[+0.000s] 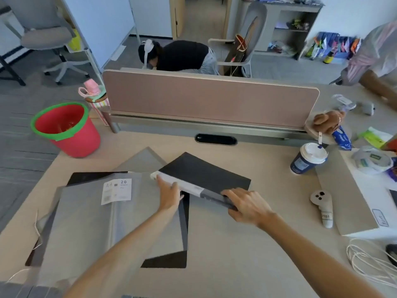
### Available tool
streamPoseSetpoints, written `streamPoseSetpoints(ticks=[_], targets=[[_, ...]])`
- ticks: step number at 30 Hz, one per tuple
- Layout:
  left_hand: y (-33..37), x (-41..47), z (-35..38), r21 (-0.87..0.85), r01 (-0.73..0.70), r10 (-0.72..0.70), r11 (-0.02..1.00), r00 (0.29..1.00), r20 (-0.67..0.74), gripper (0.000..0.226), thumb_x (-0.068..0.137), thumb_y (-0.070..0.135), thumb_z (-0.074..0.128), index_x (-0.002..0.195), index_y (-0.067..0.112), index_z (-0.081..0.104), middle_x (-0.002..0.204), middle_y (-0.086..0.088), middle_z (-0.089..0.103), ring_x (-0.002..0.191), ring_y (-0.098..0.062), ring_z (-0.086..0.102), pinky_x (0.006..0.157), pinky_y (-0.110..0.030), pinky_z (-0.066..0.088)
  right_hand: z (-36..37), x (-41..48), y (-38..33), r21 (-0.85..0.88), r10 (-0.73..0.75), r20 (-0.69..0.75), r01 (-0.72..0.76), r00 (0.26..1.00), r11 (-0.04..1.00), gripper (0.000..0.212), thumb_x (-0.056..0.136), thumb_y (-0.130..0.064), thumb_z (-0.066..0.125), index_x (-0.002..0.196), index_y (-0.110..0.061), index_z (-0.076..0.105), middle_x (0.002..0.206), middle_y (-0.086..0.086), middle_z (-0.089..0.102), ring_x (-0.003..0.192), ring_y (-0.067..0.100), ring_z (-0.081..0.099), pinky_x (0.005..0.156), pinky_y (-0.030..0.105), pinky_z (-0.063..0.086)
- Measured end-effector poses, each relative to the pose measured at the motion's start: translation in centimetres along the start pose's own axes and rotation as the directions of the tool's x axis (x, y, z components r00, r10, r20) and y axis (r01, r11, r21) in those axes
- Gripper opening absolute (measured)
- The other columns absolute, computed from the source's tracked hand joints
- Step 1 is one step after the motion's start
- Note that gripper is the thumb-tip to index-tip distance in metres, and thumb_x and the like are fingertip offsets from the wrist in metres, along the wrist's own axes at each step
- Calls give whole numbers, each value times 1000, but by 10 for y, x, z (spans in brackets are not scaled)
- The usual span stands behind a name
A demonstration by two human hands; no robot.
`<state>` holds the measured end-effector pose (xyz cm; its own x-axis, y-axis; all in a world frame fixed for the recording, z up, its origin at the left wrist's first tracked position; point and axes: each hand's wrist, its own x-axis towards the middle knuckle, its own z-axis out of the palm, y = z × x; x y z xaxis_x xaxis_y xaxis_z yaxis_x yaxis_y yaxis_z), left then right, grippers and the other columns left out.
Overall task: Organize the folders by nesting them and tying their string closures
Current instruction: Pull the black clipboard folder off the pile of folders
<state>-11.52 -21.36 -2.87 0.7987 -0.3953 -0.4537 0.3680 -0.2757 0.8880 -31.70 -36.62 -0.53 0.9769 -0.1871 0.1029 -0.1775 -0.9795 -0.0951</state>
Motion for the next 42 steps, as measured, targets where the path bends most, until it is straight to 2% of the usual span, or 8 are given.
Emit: streamPoseSetpoints(ticks=[5,14,19,23,31,35,39,42], targets=[[10,-26,28,-215,244,-246,946,969,16,106,89,6,65,149,42,-14,158,-11,20,128,-37,48,83,-43,57,6,14,-20,-11,-49,27,49,998,999,33,75,-25,49,106,-20,59,92,-3,66,76,19,62,50,32,52],[27,-3,-4,-24,108,-103,994,981,162,108,84,-8,62,150,42,-8,159,0,20,132,-30,45,87,-39,56,-9,12,-12,201,284,137,-307,949,930,60,84,-65,41,126,-24,55,128,-8,58,120,15,52,97,32,47],[38,8,-11,-26,62,-49,998,931,360,78,85,-7,61,141,34,27,130,0,57,111,-19,61,76,-34,58,-10,11,2,371,608,219,-641,764,672,56,88,-57,48,133,-23,49,138,-2,49,120,19,52,100,35,45],[40,11,-1,50,36,-56,998,874,482,71,85,-3,62,140,34,36,120,6,67,108,-16,65,91,-36,54,-13,-4,11,460,767,251,-770,591,443,60,88,-53,51,138,-21,42,137,3,50,119,23,51,99,38,43],[23,-12,60,322,-67,-132,944,820,557,72,91,7,59,149,32,24,146,7,48,129,-18,48,107,-38,36,-5,-58,36,711,900,331,-702,284,-40,54,89,-23,61,138,-15,40,134,6,56,113,24,58,100,39,47],[13,-28,101,446,-131,-144,886,835,531,64,91,-5,52,146,16,26,134,8,40,120,-12,39,98,-26,32,6,-82,62,707,899,353,-704,261,-73,39,91,-12,56,130,-16,50,126,6,62,104,24,60,97,44,50],[-11,-29,133,571,-147,-202,808,840,503,33,75,-11,46,96,13,42,99,-6,48,86,-22,44,71,-29,38,22,-101,89,615,877,420,-784,233,-86,39,89,-12,54,128,-14,50,126,9,61,112,29,58,93,36,48],[-24,-35,146,553,-50,-264,832,840,474,19,84,1,49,95,16,49,103,-3,56,92,-20,54,79,-29,41,35,-112,108,512,844,472,-859,255,-27,36,88,-20,57,123,-10,52,124,13,57,108,32,57,89,36,47]])
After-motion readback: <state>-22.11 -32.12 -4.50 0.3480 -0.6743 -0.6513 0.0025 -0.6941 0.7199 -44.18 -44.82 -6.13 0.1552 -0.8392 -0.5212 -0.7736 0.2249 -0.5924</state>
